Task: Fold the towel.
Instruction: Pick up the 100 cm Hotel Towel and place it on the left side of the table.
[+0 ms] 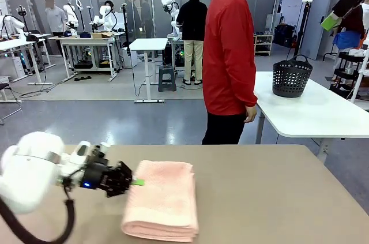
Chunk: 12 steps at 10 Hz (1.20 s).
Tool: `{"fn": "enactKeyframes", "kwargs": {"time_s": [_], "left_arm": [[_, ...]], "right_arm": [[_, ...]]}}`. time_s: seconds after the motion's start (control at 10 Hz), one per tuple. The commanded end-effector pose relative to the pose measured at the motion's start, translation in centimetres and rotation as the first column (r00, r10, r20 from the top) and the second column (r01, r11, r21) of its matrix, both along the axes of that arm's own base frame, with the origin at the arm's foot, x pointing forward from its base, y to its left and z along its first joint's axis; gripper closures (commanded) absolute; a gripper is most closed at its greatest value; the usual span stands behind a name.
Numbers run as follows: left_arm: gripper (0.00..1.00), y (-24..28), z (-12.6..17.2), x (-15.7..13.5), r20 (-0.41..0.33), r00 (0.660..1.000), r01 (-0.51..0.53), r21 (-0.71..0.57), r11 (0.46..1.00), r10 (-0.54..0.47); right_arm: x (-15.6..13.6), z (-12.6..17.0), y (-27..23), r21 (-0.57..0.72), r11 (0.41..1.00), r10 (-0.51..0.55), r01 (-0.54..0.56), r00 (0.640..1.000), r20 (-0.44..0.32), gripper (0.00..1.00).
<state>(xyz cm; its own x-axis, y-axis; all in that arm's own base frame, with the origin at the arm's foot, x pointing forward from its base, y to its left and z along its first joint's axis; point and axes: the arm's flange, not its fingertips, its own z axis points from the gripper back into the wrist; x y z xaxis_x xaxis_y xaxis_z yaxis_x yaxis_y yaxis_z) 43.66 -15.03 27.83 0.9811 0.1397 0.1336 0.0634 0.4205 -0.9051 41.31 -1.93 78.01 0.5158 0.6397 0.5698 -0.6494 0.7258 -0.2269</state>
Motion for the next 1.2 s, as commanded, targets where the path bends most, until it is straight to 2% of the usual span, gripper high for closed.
{"fn": "enactKeyframes", "kwargs": {"time_s": [0.0, 0.2, 0.5, 0.6, 1.0, 1.1], "left_arm": [[0.9, 8.2, 2.7, 0.4, 0.042, 0.999, -0.027, 0.021, 0.999, 0.026], [0.9, 16.8, 2.9, 1.4, 0.033, 0.999, -0.031, 0.02, 0.999, 0.03], [0.9, 27.5, 2.5, 3.1, 0.015, 0.999, -0.04, 0.178, 0.983, 0.038], [0.9, 30.5, 2.6, 3.8, 0.043, 0.998, -0.043, 0.215, 0.976, 0.034], [0.9, 33.5, 3.5, 4.7, 0.08, 0.995, -0.073, 0.296, 0.952, 0.052], [0.68, 33.2, 3.4, 4.9, 0.098, 0.994, -0.082, 0.311, 0.947, 0.054]], "right_arm": [[-0.1, 0.0, 0.0, -0.008, 1.0, 0.002, -0.002, 1.0, -0.004, 0.0], [-0.1, 0.0, 0.0, -0.008, 1.0, 0.002, -0.002, 1.0, -0.004, 0.0], [-0.1, 0.0, 0.0, -0.008, 1.0, 0.002, -0.002, 1.0, -0.004, 0.0], [-0.1, 0.0, 0.0, -0.008, 1.0, 0.002, -0.002, 1.0, -0.004, 0.0], [-0.1, 0.0, 0.0, -0.008, 1.0, 0.002, -0.002, 1.0, -0.004, 0.0], [-0.1, 0.0, 0.0, -0.008, 1.0, 0.002, -0.002, 1.0, -0.004, 0.0]]}}
